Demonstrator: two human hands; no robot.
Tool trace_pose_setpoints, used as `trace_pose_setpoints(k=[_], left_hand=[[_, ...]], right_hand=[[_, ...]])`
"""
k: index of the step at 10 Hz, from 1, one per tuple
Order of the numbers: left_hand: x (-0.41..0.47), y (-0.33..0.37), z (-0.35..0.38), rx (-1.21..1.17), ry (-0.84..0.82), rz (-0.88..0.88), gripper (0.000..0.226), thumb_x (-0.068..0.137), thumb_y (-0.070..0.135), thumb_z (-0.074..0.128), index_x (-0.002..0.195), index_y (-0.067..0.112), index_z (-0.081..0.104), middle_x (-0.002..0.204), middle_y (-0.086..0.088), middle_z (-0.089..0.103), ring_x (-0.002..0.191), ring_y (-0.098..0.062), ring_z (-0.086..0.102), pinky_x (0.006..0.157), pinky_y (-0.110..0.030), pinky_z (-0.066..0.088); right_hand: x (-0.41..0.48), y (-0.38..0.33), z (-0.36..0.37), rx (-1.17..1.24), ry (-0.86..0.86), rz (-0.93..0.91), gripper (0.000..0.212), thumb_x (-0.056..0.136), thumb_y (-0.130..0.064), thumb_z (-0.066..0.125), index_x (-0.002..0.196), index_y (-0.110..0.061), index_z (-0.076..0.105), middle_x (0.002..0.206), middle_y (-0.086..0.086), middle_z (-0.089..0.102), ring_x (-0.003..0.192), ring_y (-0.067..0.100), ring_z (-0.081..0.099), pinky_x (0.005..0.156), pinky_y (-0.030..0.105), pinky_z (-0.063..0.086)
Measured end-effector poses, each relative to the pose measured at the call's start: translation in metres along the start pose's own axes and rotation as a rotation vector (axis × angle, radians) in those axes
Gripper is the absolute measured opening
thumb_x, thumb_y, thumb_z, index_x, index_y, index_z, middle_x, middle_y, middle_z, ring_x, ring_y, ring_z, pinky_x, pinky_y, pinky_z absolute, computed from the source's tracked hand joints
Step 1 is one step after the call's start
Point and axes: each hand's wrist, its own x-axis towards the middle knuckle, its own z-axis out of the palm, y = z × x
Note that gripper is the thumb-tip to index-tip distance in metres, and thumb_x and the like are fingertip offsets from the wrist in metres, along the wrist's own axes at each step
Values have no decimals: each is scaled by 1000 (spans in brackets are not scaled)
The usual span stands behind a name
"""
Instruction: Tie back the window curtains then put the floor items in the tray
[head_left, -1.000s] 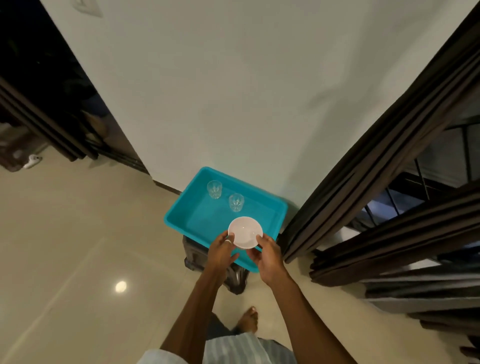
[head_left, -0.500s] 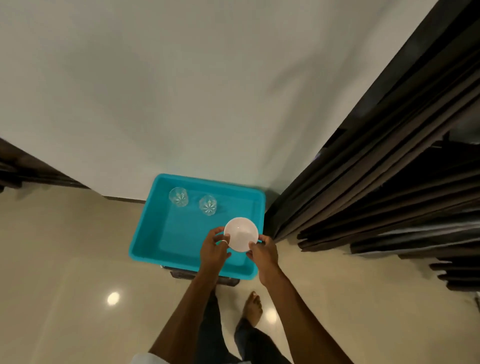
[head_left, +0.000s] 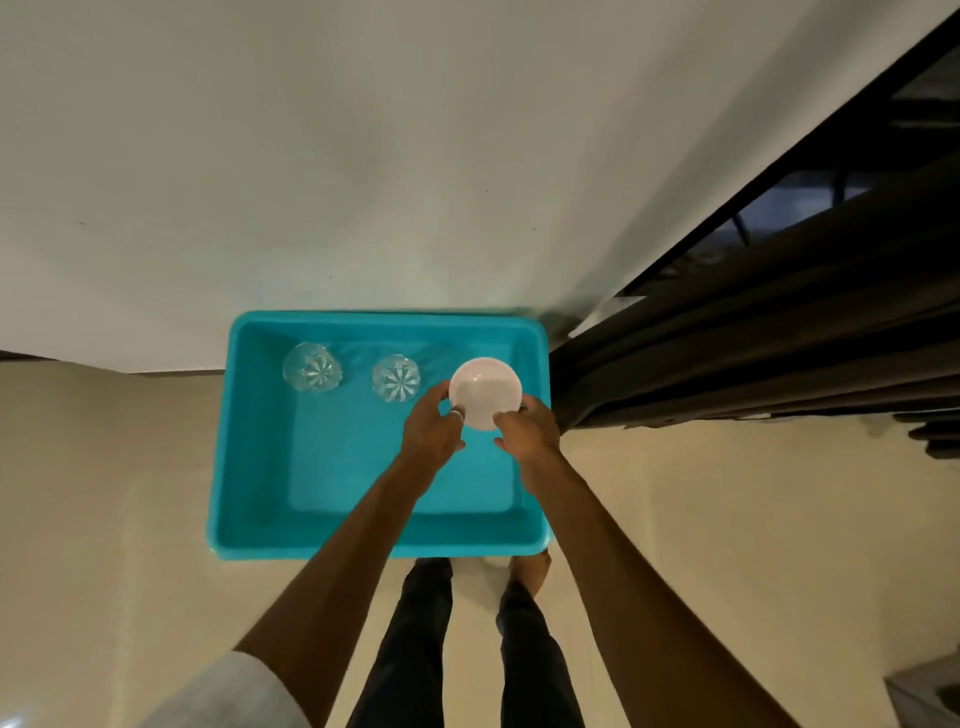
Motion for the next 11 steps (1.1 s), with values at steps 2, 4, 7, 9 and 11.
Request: trace_pose_setpoints(k=[2, 4, 7, 9, 11], left_hand=[[39, -16, 6, -77, -111, -101, 50, 93, 2, 50, 137, 27, 55, 129, -12, 60, 98, -19, 65, 74, -34, 59], [49, -25, 10, -119, -146, -123, 60, 92, -3, 46, 143, 27, 48, 135, -14, 55, 111, -22, 64, 74, -31, 59], [58, -29, 12, -141, -167, -112, 65, 93, -3, 50, 147, 32, 41, 137, -7, 49, 116, -22, 61, 83, -36, 60], [56, -37, 13, -117, -157, -103, 64, 92, -4, 49, 147, 29, 42, 139, -10, 50, 115, -21, 62, 85, -36, 61], [31, -43, 15, -132, -126, -182, 62, 95, -4, 51, 151, 13, 31, 151, -7, 35, 112, -26, 63, 91, -41, 57]], right_hand=[[42, 4, 15, -42, -5, -2, 40, 89, -9, 62, 128, -15, 59, 104, 6, 62, 79, 14, 59, 86, 44, 61], [54, 7, 26, -35, -59, -20, 45, 88, -8, 64, 132, -18, 54, 113, 5, 60, 92, 19, 60, 90, 45, 60], [64, 10, 32, -23, -133, -51, 48, 93, -14, 69, 136, -20, 48, 122, 0, 53, 113, 22, 57, 99, 43, 56], [61, 18, 31, 6, -161, -50, 62, 90, -10, 71, 144, -20, 42, 132, -1, 50, 114, 22, 57, 99, 43, 56], [42, 26, 30, 30, -118, 19, 77, 88, -12, 71, 153, -15, 30, 150, 6, 45, 101, 19, 58, 98, 44, 56]])
